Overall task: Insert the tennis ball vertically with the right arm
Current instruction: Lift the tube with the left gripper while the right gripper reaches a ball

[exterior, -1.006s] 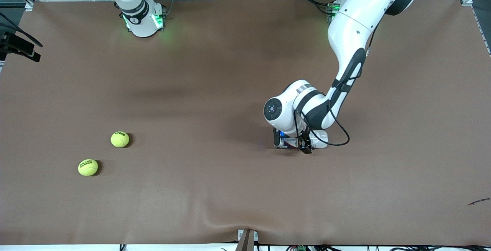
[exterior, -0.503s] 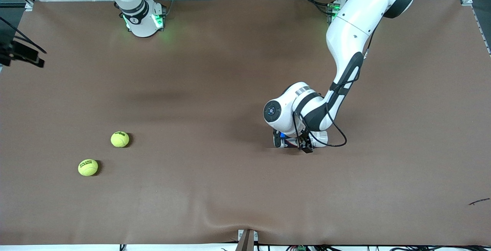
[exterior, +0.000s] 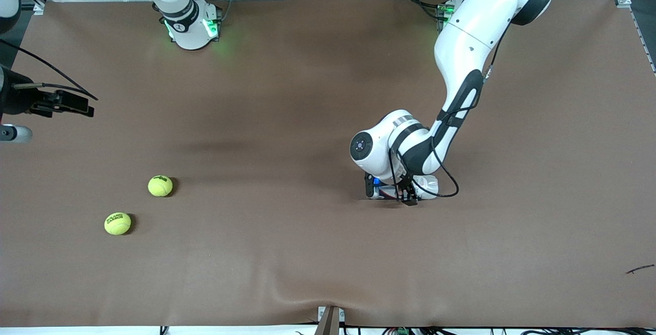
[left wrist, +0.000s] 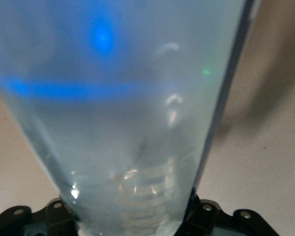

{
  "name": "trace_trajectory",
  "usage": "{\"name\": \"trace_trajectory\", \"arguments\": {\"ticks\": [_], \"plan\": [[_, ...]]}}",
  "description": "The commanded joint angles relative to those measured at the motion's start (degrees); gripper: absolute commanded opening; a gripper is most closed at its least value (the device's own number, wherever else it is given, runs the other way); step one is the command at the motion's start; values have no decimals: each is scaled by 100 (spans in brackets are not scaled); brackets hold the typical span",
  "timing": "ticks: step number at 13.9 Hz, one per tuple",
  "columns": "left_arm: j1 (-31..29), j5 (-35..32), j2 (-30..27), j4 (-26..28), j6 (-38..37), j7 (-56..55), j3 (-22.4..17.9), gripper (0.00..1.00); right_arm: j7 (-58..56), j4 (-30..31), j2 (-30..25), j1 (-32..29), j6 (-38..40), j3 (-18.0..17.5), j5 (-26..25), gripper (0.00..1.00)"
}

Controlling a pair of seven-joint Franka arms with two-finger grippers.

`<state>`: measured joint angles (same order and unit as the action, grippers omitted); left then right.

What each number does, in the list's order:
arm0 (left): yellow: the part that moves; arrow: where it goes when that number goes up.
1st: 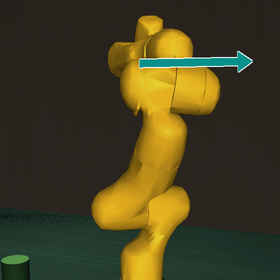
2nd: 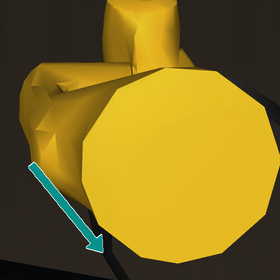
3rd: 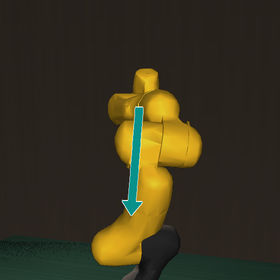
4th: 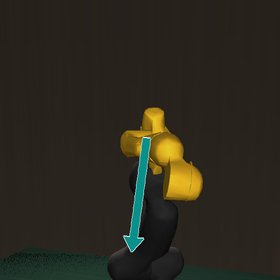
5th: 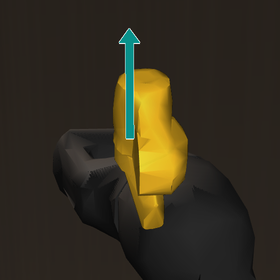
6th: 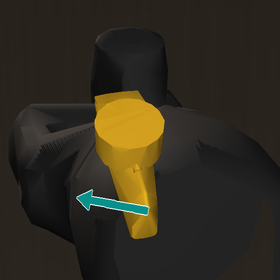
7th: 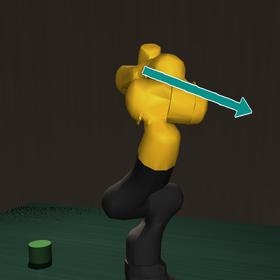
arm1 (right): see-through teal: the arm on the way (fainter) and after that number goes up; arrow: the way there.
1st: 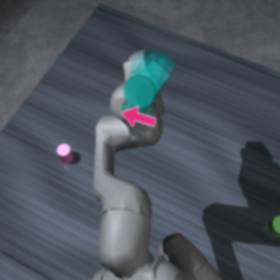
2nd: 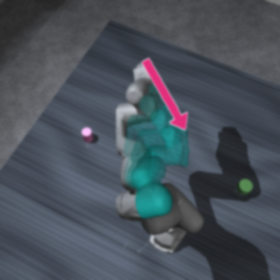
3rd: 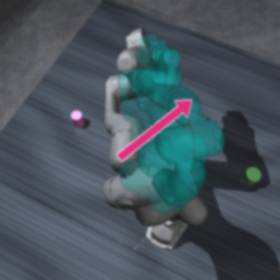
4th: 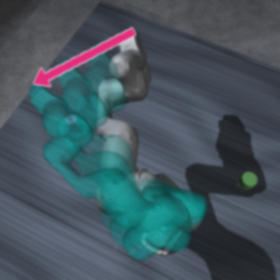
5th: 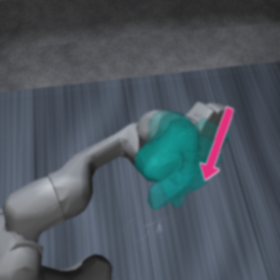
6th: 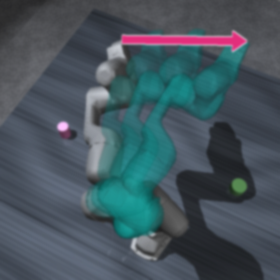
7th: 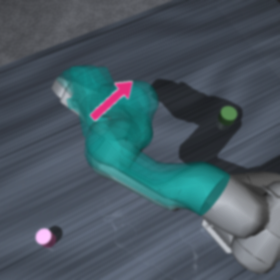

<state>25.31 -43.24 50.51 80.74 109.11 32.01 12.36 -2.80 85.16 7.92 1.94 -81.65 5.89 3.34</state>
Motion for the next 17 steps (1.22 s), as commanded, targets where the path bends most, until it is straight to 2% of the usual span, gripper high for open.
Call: {"name": "trace_trajectory", "arguments": {"ticks": [1, 6, 8, 9, 13, 17], "plan": [[245, -114, 117, -173, 110, -98, -40, 75, -10, -96, 201, -114, 0, -18, 175, 100], [334, -44, 39, -313, 250, -405, 91, 72, 7, -87, 429, -97, 26, -9, 193, 100], [360, -44, 3, -497, 382, -965, 494, 73, -19, -44, 622, -114, 44, -9, 158, 100], [360, -44, -6, -567, 583, -1334, 661, 73, -19, -70, 902, -62, 96, -9, 123, 100], [299, -18, -50, -594, 2083, -2941, 1031, 73, 7, -87, 1097, -44, 264, -27, 52, 100], [281, 9, -23, -568, 3623, -4113, 1058, 73, -546, 237, 1414, -141, -604, -27, 35, 100]]}}
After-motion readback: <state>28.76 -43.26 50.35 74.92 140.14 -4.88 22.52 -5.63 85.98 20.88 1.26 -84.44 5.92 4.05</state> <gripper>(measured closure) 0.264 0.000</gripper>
